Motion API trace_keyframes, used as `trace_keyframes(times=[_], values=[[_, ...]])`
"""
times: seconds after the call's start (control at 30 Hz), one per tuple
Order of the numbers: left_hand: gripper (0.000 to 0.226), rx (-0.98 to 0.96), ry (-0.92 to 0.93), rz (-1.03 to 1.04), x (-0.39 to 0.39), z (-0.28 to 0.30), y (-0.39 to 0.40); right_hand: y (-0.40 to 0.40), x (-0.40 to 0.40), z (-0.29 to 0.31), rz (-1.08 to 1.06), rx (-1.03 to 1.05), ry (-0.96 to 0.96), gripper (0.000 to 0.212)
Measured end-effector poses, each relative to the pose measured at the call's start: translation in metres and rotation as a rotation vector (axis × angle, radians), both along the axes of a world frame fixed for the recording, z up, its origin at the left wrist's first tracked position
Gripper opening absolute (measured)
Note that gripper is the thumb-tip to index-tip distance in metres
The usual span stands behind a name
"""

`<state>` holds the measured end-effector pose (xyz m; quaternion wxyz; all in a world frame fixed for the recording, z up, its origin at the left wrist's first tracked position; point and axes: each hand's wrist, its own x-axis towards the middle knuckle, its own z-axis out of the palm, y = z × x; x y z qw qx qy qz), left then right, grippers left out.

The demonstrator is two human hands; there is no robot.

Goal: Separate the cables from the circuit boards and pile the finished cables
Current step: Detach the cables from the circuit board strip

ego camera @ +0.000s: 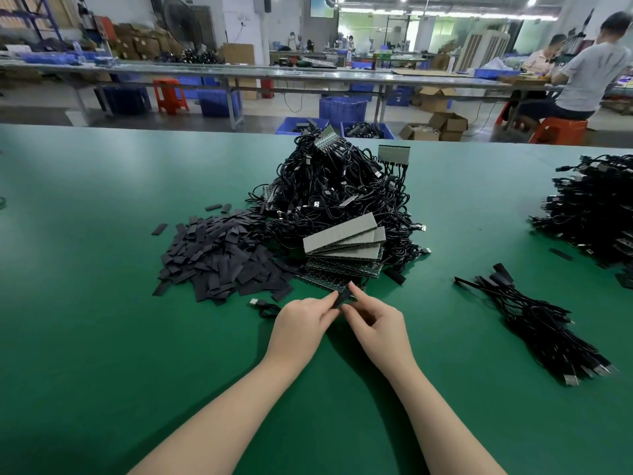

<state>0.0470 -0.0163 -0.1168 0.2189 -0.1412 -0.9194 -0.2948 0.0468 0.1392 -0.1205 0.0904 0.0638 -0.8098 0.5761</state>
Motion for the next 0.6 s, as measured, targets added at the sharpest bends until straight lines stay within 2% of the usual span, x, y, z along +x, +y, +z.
trace_keyframes(times=[0.07, 0.23, 0.47, 0.57, 0.6], values=[[0.039, -0.042, -0.011, -0.019, 0.0007, 0.0, 0.0009, 0.0009, -0.0009, 0.0005, 0.006, -0.008, -0.019, 0.041], [0.037, -0.023, 0.035, -0.011, 0.0018, 0.0013, 0.0021, 0.0015, -0.0015, 0.0023, -0.023, -0.083, -0.028, 0.041], [0.035, -0.003, 0.021, -0.016, 0.0051, 0.0066, 0.0026, 0.0, 0.0002, 0.0065, -0.042, -0.079, -0.051, 0.039], [0.034, -0.022, 0.049, -0.01, 0.007, 0.0068, 0.0023, -0.0042, 0.0013, 0.0094, -0.046, 0.053, -0.034, 0.013], [0.035, -0.03, 0.058, -0.002, 0.0075, 0.0072, 0.0021, -0.0049, 0.0013, 0.0084, -0.027, 0.097, -0.016, 0.016]])
